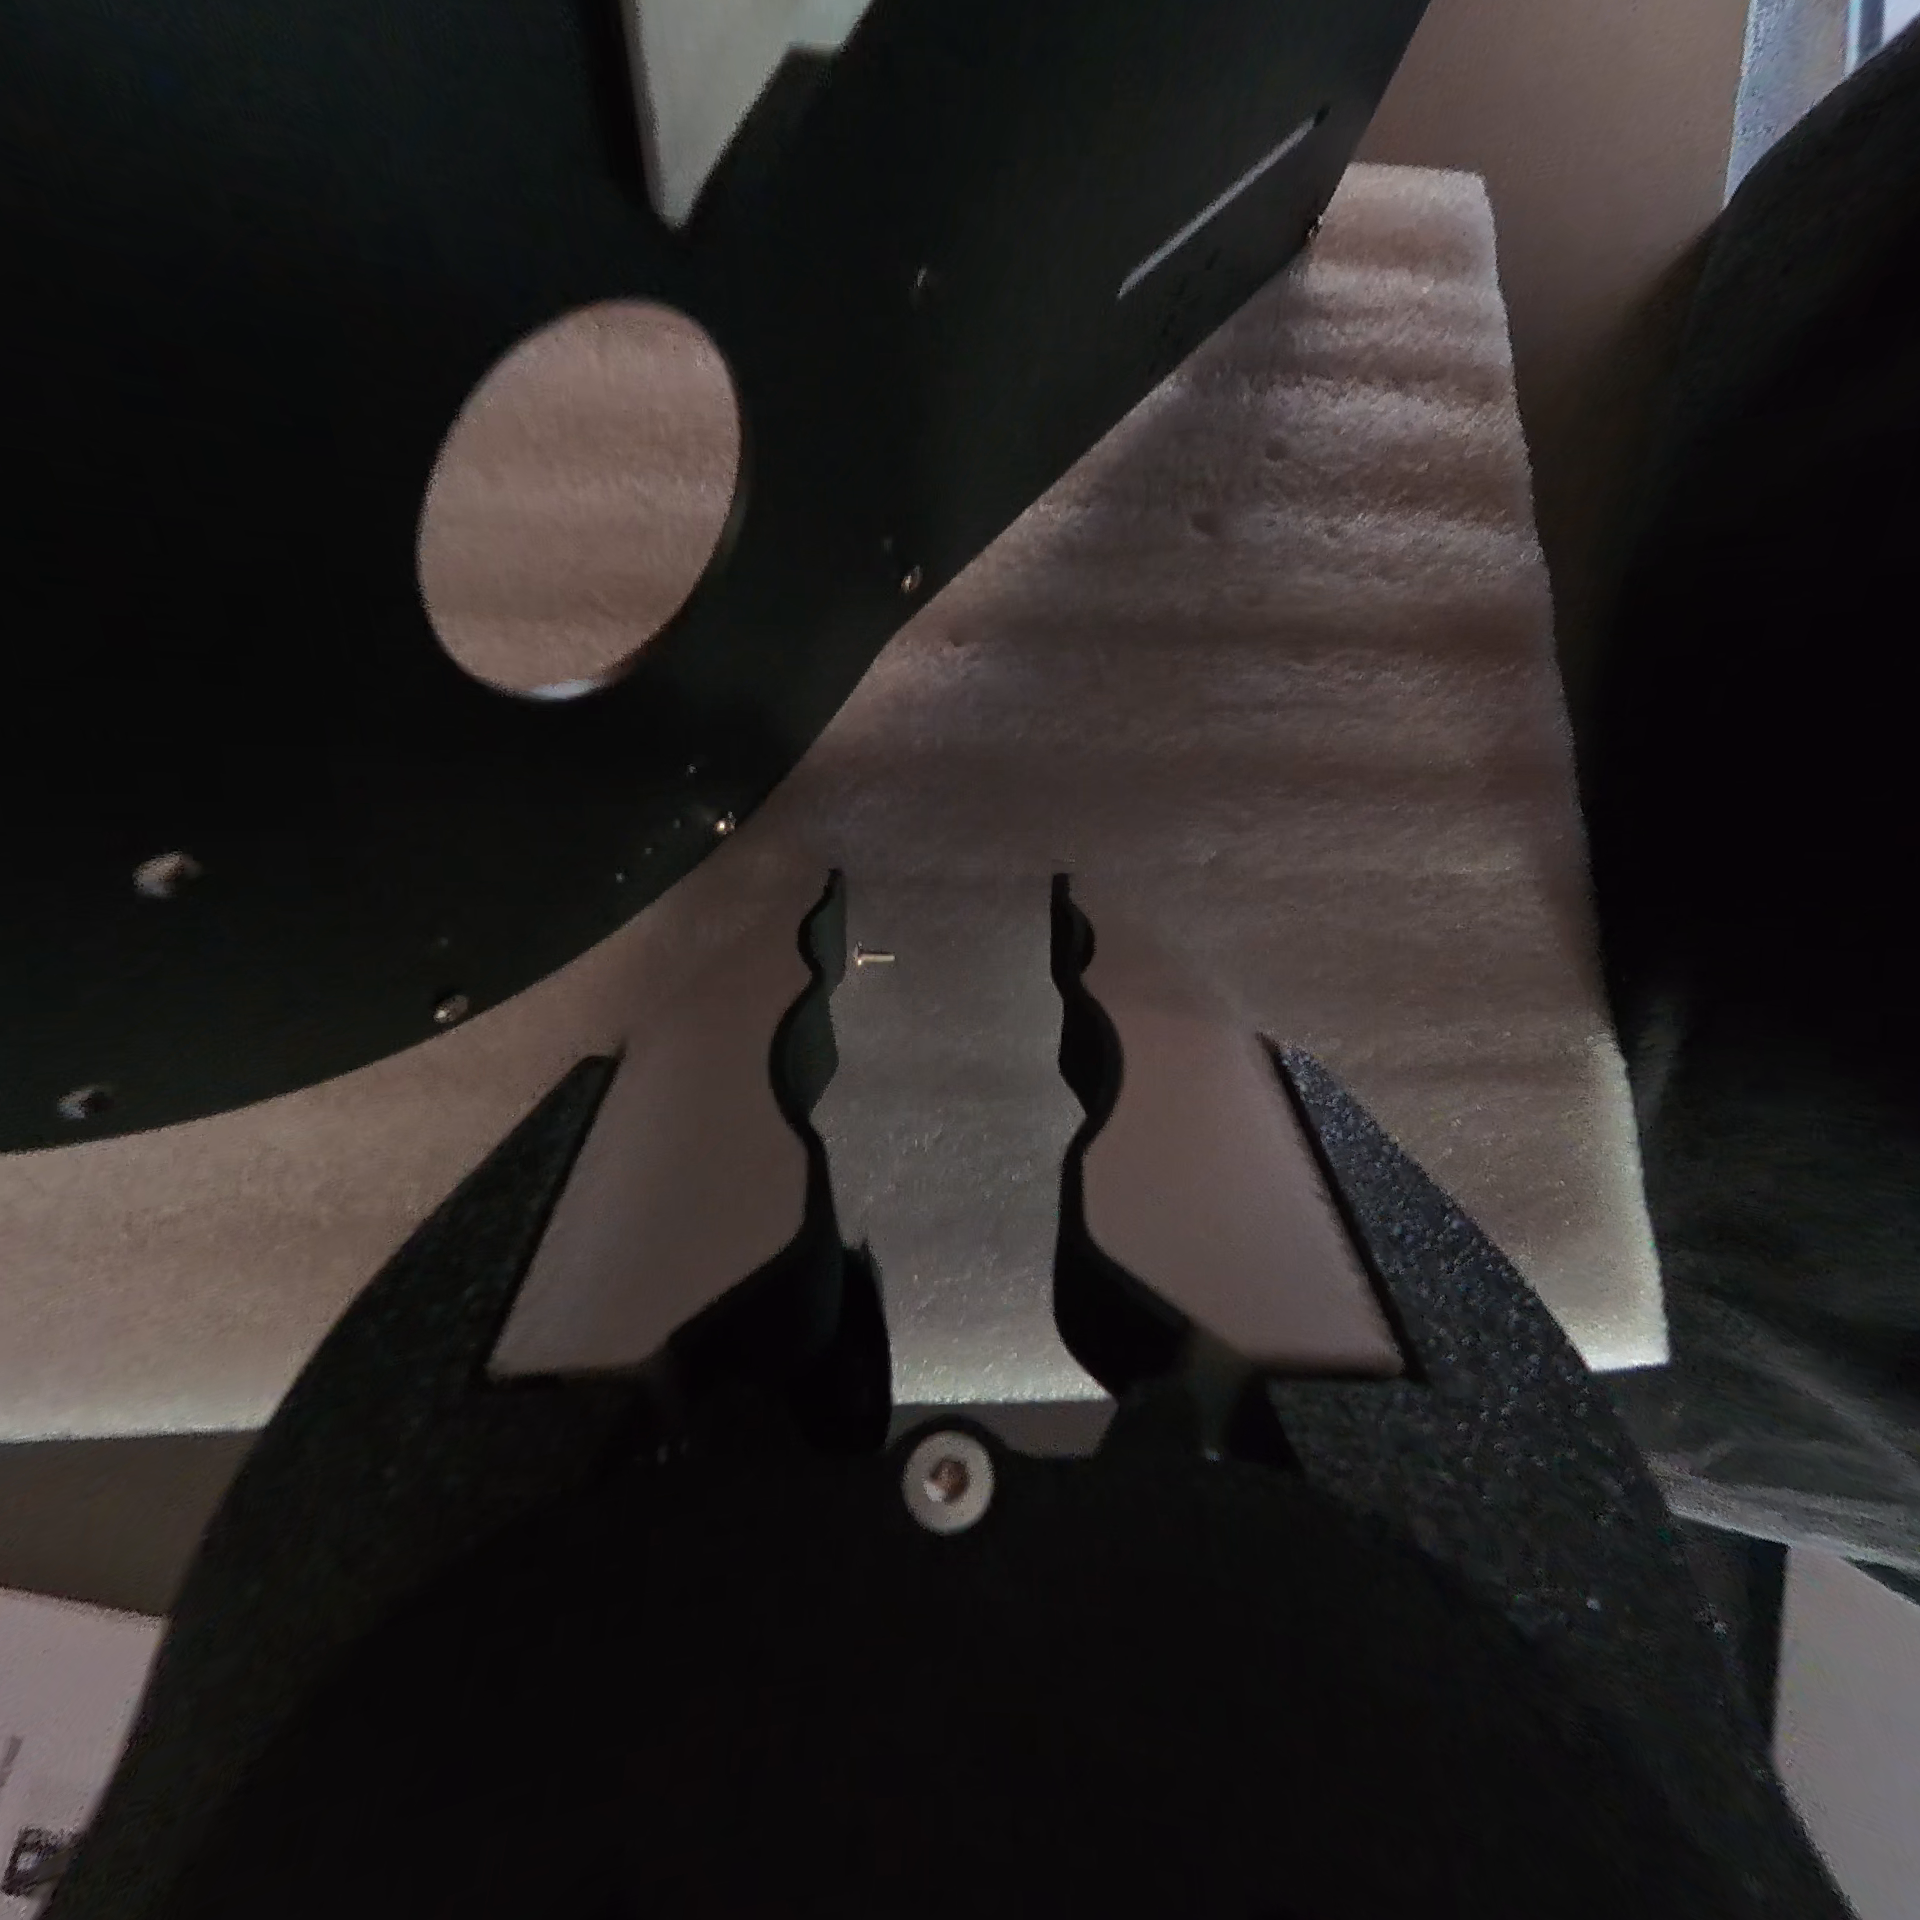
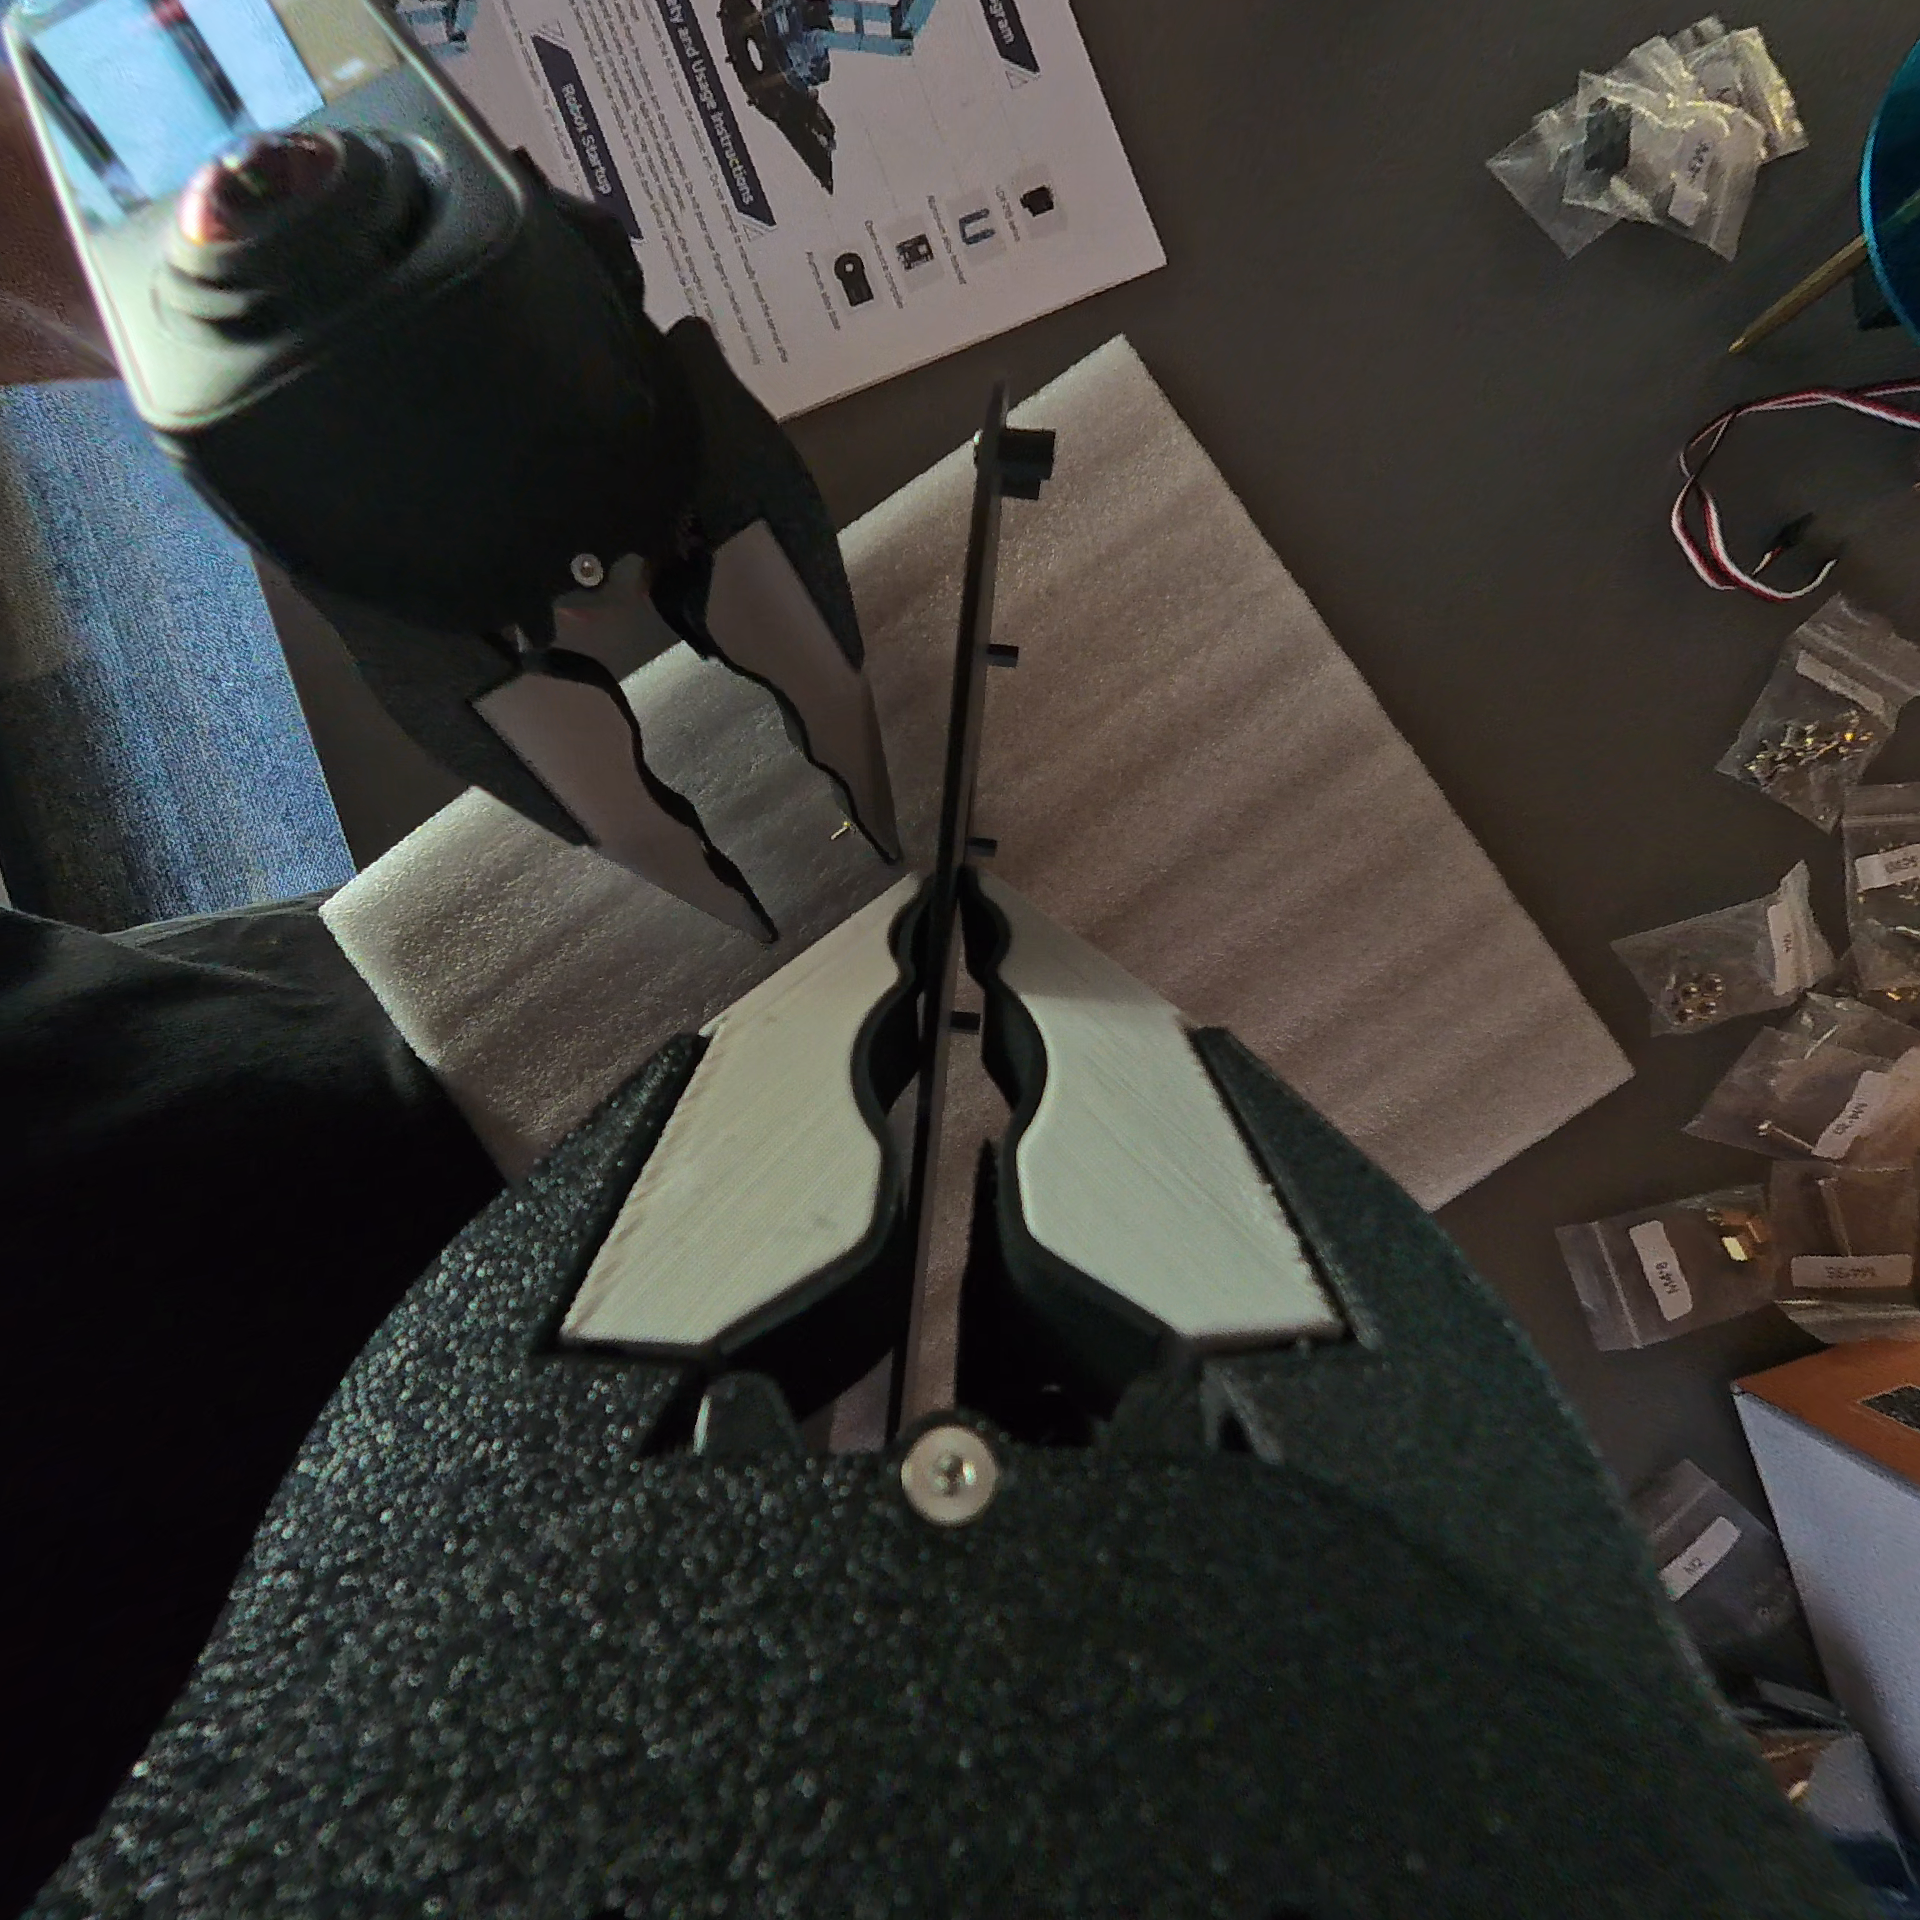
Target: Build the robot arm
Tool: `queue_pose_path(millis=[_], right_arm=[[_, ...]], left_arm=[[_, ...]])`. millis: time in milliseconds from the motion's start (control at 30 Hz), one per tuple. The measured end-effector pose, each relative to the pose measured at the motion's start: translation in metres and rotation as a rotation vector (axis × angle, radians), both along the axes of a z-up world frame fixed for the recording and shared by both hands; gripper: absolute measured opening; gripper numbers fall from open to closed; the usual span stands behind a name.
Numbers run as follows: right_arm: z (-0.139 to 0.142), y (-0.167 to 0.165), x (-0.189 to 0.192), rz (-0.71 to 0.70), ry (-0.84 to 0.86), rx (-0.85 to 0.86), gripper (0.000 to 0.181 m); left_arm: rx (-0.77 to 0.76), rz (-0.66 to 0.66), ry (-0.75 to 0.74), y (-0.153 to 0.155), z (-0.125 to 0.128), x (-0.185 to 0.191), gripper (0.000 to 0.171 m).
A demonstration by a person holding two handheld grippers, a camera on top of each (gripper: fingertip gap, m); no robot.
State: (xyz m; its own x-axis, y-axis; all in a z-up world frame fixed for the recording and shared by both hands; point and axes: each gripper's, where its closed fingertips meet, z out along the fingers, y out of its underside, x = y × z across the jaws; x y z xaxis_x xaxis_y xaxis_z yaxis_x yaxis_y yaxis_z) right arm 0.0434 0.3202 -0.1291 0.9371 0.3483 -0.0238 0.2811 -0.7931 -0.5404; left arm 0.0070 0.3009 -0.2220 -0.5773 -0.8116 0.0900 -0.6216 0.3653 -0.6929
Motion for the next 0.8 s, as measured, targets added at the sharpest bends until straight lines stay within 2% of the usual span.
queue_pose_path(millis=[367, 467, 667, 800], right_arm=[[0.0, 0.001, 0.002, -0.002, -0.007, -0.005, 0.003], [-0.001, 0.001, 0.003, -0.002, -0.007, -0.007, 0.003], [-0.001, 0.001, 0.001, 0.004, -0.01, -0.01, 0.002], [-0.001, 0.001, 0.0, 0.005, -0.007, -0.009, 0.002]], left_arm=[[-0.025, 0.052, 0.013, 0.002, 0.0, -0.024, 0.033], [-0.015, 0.081, -0.012, 0.003, 0.0, -0.025, 0.023], [-0.012, 0.188, -0.015, 0.007, -0.003, -0.017, 0.015], [-0.037, 0.34, -0.016, 0.011, 0.001, -0.012, 0.025]])
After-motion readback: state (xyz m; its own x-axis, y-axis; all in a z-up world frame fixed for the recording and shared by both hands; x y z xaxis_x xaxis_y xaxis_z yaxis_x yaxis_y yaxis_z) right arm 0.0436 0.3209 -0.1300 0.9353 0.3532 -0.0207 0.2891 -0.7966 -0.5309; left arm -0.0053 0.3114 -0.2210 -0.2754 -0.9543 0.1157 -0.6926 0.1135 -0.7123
